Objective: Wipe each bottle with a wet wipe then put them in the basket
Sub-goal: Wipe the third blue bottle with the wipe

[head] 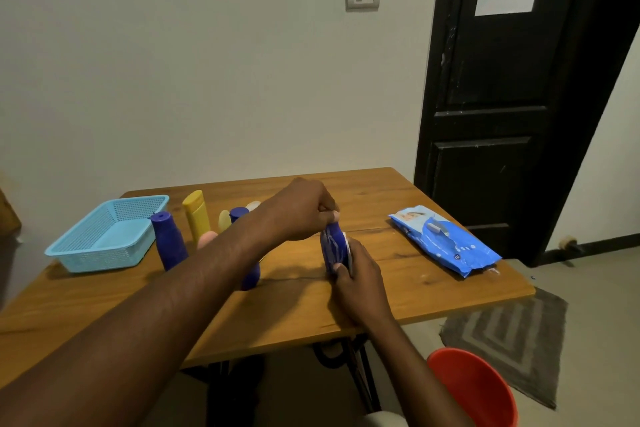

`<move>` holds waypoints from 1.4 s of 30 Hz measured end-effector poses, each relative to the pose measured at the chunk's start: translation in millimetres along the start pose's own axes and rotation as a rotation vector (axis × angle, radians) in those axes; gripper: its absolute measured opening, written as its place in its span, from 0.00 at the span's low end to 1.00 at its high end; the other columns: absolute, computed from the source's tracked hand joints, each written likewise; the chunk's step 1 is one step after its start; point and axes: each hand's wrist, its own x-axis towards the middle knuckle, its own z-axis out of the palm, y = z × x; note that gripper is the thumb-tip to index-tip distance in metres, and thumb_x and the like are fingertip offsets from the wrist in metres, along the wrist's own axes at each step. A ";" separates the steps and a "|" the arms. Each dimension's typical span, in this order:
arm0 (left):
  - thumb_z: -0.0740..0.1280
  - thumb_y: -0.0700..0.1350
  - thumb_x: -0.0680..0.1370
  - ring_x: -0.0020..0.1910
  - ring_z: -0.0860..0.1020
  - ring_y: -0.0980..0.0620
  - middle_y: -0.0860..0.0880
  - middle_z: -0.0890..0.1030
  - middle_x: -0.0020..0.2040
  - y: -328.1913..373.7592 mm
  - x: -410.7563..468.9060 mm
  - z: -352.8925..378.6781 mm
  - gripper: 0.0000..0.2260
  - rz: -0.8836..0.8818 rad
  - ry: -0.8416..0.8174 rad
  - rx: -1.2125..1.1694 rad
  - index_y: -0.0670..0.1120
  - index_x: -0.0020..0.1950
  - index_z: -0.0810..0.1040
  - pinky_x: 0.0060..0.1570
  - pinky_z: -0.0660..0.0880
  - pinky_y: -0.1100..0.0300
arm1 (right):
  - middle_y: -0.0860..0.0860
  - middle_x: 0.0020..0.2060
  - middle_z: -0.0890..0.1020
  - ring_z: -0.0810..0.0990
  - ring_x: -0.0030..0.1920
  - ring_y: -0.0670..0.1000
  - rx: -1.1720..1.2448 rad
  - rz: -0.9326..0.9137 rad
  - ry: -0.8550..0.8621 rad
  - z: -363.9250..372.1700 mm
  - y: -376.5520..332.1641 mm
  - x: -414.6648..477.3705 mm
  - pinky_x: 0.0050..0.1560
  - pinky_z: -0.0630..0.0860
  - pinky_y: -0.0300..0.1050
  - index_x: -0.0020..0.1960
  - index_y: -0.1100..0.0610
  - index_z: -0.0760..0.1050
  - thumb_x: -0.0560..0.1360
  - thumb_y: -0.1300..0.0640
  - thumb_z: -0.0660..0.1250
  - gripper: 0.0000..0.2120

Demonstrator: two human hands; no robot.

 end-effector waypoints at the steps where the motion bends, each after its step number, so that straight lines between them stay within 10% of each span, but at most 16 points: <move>1: 0.66 0.47 0.81 0.55 0.80 0.54 0.49 0.83 0.61 -1.3 0.5 -0.8 0.13 0.013 -0.022 0.014 0.45 0.63 0.82 0.50 0.75 0.60 | 0.44 0.62 0.78 0.75 0.61 0.41 0.018 0.007 -0.011 -4.5 -0.2 3.0 0.51 0.72 0.31 0.72 0.49 0.70 0.81 0.62 0.65 0.21; 10: 0.65 0.46 0.82 0.53 0.72 0.57 0.48 0.79 0.65 -8.3 8.8 -3.4 0.15 0.058 -0.086 0.042 0.45 0.68 0.79 0.49 0.68 0.62 | 0.40 0.61 0.77 0.77 0.59 0.41 0.214 0.088 -0.053 -19.6 -8.0 9.8 0.54 0.79 0.41 0.67 0.40 0.69 0.79 0.64 0.66 0.24; 19: 0.69 0.48 0.80 0.46 0.81 0.55 0.49 0.86 0.55 -19.0 27.2 -0.8 0.11 0.040 -0.029 -0.033 0.46 0.60 0.85 0.45 0.79 0.56 | 0.43 0.83 0.46 0.53 0.81 0.46 0.160 -0.037 -0.059 6.1 -54.3 -3.6 0.74 0.66 0.43 0.83 0.44 0.39 0.79 0.63 0.67 0.47; 26: 0.69 0.47 0.80 0.47 0.81 0.53 0.47 0.86 0.55 -23.1 32.5 0.2 0.12 -0.003 -0.040 -0.056 0.43 0.59 0.85 0.43 0.78 0.58 | 0.48 0.76 0.64 0.68 0.74 0.52 -0.067 0.029 -0.082 5.1 -25.6 12.3 0.72 0.71 0.61 0.81 0.45 0.51 0.75 0.58 0.69 0.41; 30: 0.70 0.48 0.79 0.48 0.81 0.51 0.46 0.86 0.53 -20.4 34.7 5.5 0.12 -0.032 -0.006 -0.065 0.43 0.56 0.86 0.48 0.79 0.54 | 0.49 0.68 0.76 0.73 0.70 0.51 -0.295 0.090 -0.152 6.7 -9.2 7.8 0.79 0.52 0.67 0.76 0.52 0.63 0.75 0.54 0.67 0.30; 38: 0.71 0.50 0.78 0.42 0.80 0.53 0.46 0.86 0.49 -16.9 37.4 10.8 0.13 -0.094 0.037 -0.051 0.41 0.55 0.86 0.42 0.77 0.57 | 0.53 0.83 0.55 0.48 0.83 0.54 -0.285 0.100 -0.208 9.1 -16.3 -7.1 0.79 0.41 0.63 0.84 0.56 0.44 0.77 0.55 0.67 0.44; 42: 0.71 0.50 0.78 0.37 0.78 0.54 0.46 0.85 0.46 -12.4 38.7 9.7 0.14 -0.127 0.061 -0.020 0.40 0.54 0.85 0.36 0.71 0.62 | 0.52 0.82 0.58 0.48 0.83 0.54 -0.227 0.141 -0.241 7.2 -17.2 9.8 0.79 0.40 0.63 0.83 0.55 0.50 0.76 0.55 0.68 0.41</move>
